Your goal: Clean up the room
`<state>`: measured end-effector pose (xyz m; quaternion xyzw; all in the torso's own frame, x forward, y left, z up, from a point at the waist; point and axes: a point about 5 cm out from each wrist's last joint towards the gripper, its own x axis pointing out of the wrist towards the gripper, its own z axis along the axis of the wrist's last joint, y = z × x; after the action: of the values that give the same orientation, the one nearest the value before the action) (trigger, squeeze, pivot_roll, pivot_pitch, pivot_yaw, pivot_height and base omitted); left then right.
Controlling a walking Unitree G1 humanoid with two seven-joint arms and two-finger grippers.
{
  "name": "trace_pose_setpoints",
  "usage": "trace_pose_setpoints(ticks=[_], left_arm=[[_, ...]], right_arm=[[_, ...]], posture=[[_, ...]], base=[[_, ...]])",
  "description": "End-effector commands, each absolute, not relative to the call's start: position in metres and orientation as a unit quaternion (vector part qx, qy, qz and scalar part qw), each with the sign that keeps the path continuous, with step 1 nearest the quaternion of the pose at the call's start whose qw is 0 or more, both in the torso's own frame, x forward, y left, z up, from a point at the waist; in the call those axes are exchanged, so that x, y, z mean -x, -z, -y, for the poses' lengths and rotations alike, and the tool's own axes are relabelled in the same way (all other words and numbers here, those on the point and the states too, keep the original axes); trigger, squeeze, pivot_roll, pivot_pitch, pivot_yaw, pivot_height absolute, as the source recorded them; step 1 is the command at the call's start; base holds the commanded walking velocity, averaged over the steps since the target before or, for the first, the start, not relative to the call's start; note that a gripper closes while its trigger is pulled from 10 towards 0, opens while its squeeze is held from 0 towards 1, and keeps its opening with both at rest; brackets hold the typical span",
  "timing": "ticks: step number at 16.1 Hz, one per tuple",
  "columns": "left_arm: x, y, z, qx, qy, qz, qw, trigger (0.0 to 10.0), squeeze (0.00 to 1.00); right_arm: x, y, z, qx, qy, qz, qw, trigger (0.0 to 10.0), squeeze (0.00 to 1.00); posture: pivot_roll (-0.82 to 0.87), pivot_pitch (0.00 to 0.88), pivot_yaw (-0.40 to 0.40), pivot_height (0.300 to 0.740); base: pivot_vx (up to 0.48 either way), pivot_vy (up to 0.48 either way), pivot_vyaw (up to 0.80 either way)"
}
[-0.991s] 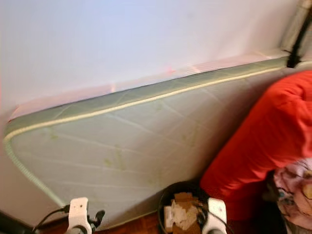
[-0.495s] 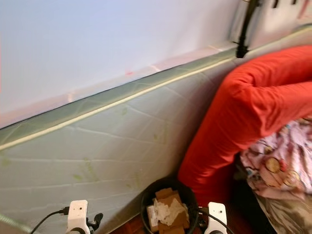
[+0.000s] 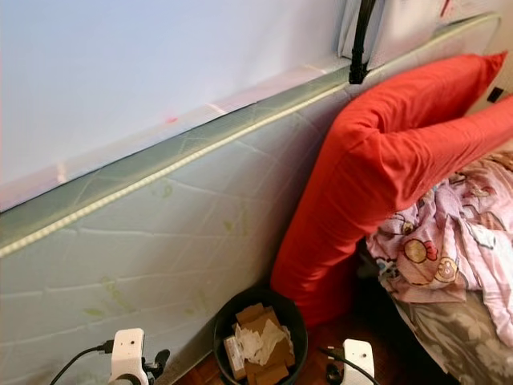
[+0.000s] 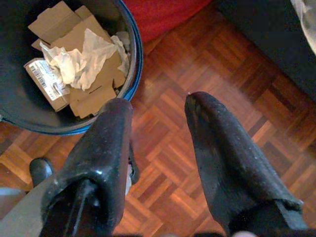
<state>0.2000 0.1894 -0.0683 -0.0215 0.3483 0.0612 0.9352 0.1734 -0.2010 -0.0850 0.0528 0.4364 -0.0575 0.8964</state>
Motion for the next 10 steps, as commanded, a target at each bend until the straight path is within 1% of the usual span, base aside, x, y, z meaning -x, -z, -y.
trace_pose_setpoints(ticks=[1, 5, 6, 10], left_arm=[[-0.1967, 0.0698, -0.1898, 0.024, -0.066, -0.35, 0.934, 10.0, 0.0], [-0.1996, 0.0682, -0.1858, 0.014, -0.062, -0.343, 0.937, 10.0, 0.0], [-0.2008, 0.0675, -0.1844, 0.012, -0.061, -0.34, 0.938, 10.0, 0.0], [-0.1996, 0.0684, -0.1837, 0.023, -0.063, -0.341, 0.938, 10.0, 0.0]], right_arm=[[-0.1712, 0.086, 0.2011, -0.051, 0.057, -0.44, 0.895, 10.0, 0.0], [-0.1729, 0.0851, 0.2018, -0.049, 0.054, -0.438, 0.896, 10.0, 0.0], [-0.1729, 0.085, 0.2019, -0.048, 0.053, -0.438, 0.896, 10.0, 0.0], [-0.1723, 0.0852, 0.2026, -0.043, 0.049, -0.441, 0.895, 10.0, 0.0]], posture=[[-0.05, 0.118, 0.012, 0.74], [-0.05, 0.122, 0.006, 0.74], [-0.05, 0.122, 0.004, 0.74], [-0.04, 0.12, -0.003, 0.74]], base=[[0.0, 0.0, -0.68], [0.0, 0.0, -0.67], [0.0, -0.341, -0.68], [0.0, 0.0, -0.67]])
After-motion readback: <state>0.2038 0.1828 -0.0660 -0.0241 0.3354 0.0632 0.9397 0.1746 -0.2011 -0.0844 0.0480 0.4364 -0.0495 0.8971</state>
